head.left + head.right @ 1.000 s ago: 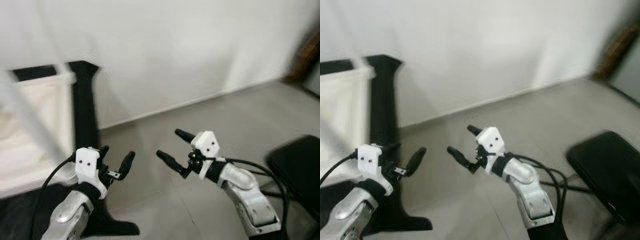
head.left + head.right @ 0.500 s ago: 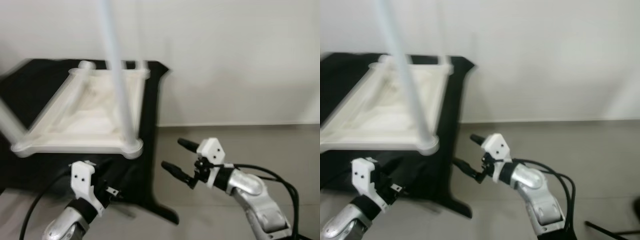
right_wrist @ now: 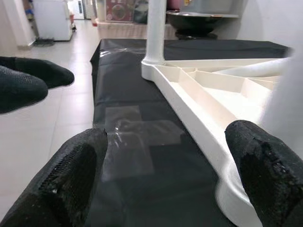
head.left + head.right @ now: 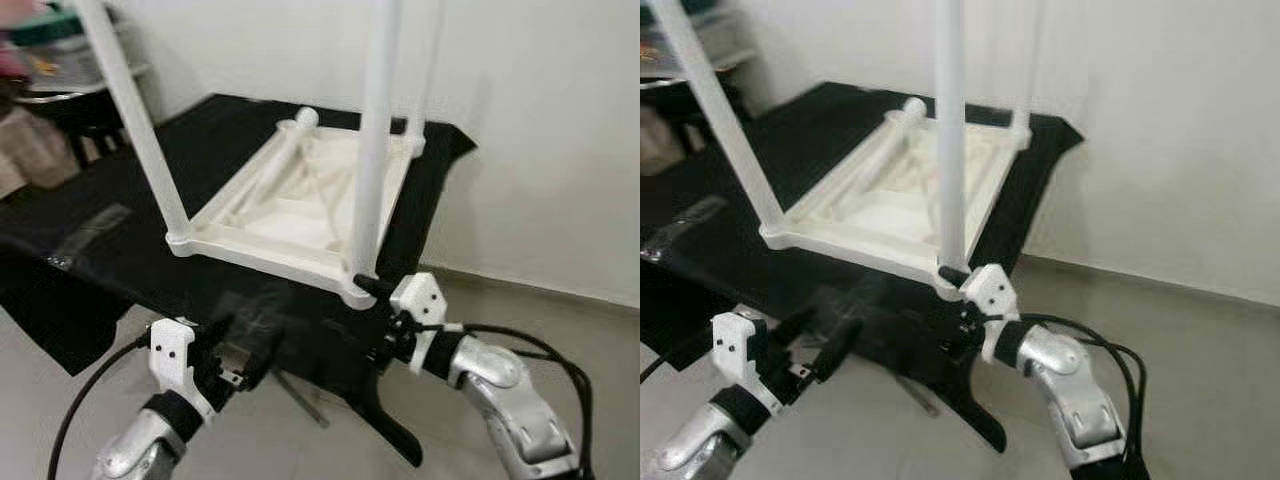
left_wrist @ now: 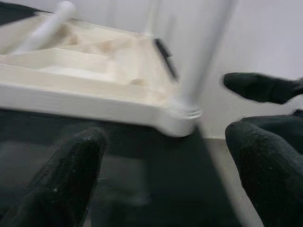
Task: Building children table
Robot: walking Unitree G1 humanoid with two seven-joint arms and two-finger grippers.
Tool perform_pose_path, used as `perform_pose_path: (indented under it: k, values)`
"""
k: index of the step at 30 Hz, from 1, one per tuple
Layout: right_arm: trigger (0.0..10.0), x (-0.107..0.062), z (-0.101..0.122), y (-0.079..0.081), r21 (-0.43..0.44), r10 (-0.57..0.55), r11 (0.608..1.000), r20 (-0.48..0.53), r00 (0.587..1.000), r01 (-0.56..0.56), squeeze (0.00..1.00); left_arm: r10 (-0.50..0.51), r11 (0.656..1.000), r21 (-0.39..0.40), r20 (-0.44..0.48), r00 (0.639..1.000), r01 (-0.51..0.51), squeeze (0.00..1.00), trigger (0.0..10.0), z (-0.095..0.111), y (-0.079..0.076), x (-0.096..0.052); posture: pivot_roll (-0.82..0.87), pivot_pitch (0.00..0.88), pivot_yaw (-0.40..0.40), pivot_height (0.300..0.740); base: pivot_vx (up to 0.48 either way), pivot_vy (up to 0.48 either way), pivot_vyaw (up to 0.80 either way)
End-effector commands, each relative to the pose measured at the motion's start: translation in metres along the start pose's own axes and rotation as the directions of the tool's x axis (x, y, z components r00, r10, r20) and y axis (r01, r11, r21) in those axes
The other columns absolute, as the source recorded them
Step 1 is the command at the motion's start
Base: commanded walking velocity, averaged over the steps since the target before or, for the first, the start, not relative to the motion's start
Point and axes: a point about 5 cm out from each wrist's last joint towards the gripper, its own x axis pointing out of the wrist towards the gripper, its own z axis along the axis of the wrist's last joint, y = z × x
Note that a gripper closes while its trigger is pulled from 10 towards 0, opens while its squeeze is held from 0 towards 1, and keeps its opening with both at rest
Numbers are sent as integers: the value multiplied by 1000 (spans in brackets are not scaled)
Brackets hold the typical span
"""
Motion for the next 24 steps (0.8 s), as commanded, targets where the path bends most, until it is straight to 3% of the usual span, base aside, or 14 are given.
perform_pose_path:
  k: [1,6,13,24]
  values:
    - [10000,2,-1,3,10,1,1000,-5,1000,-1,0,15,1000,7,-8,1000,-15,0,10000,1,4,1,-80,126,-9,740,247,-409,0]
    - [10000,12,-3,18,34,12,999,6,1000,-12,0,47,999,7,-3,999,-47,0,10000,2,9,2,-78,128,-10,740,250,-406,0]
    - [10000,16,-3,23,35,5,999,16,1000,-6,0,56,998,4,-2,998,-56,0,10000,1,10,3,-78,128,-10,740,250,-406,0]
    - [10000,13,-1,31,15,103,995,13,995,-103,0,69,998,2,-3,998,-69,0,10000,0,11,5,-78,126,-6,740,247,-408,759]
